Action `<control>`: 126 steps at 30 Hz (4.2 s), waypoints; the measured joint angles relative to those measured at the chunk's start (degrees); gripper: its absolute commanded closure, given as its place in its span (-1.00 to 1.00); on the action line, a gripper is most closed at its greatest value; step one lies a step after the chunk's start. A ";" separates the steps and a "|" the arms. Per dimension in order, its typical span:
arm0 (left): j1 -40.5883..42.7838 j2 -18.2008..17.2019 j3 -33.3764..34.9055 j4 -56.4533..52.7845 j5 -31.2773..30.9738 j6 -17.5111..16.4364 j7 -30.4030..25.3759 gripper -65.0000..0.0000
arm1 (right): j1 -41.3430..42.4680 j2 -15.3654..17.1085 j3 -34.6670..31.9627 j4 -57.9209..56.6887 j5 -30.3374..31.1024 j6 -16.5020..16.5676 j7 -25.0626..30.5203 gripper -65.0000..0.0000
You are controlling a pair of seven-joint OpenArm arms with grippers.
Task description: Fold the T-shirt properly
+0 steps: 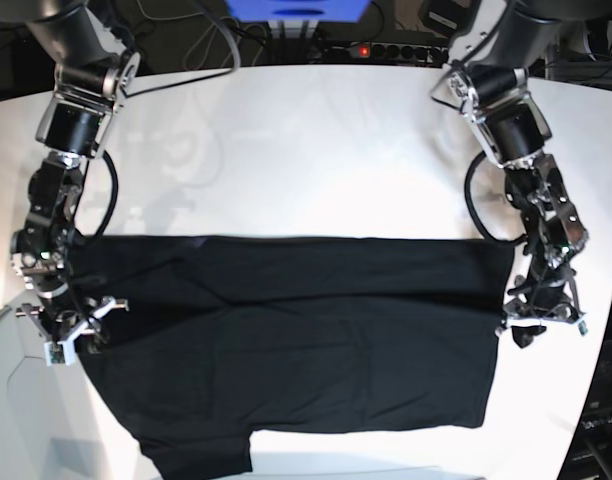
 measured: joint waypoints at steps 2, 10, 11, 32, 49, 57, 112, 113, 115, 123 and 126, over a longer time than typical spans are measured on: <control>0.00 -0.02 -0.04 0.02 0.02 -0.11 -0.04 -0.15 | -0.02 0.00 0.07 0.00 0.00 0.00 0.00 -0.03; 4.15 -0.33 -0.33 8.09 -0.61 -0.48 -0.76 -0.34 | -0.37 1.60 0.94 0.17 0.00 -0.02 0.07 -0.20; 5.53 -0.28 -0.37 8.26 -0.50 -0.59 -1.03 -0.34 | -1.01 1.42 1.62 0.31 0.35 -0.02 0.31 -0.20; 12.11 1.09 0.02 -4.04 -0.42 -1.77 -2.43 0.38 | -8.50 1.95 9.05 0.15 0.02 -0.02 0.24 -0.21; 11.91 0.79 -0.15 -6.25 -1.07 -5.14 -2.67 1.00 | -8.81 5.40 8.92 -14.73 1.14 -0.11 3.98 -0.19; 12.57 0.17 -0.15 -5.86 -1.09 -5.18 -2.16 1.00 | -10.38 5.38 8.59 -15.30 2.73 -0.09 6.14 0.75; 33.75 1.49 -5.99 23.34 -1.07 -5.88 6.60 1.00 | -31.76 0.63 16.15 15.32 1.14 1.14 -4.72 1.00; 35.76 1.62 -5.99 24.24 -1.14 -5.92 6.58 1.00 | -32.74 -0.13 16.92 16.00 1.14 1.09 -4.46 1.00; 38.84 2.25 -6.08 25.53 -0.61 -5.31 6.73 1.00 | -34.58 -0.59 17.68 16.24 1.55 1.09 -4.46 1.00; 48.00 4.63 -9.51 29.68 -1.09 -6.12 6.69 1.00 | -41.51 -0.48 18.10 16.31 1.99 1.11 -3.80 1.00; 50.05 4.52 -9.81 29.66 -1.07 -6.10 6.75 1.00 | -43.41 -0.94 18.14 16.65 2.01 1.05 -2.91 1.00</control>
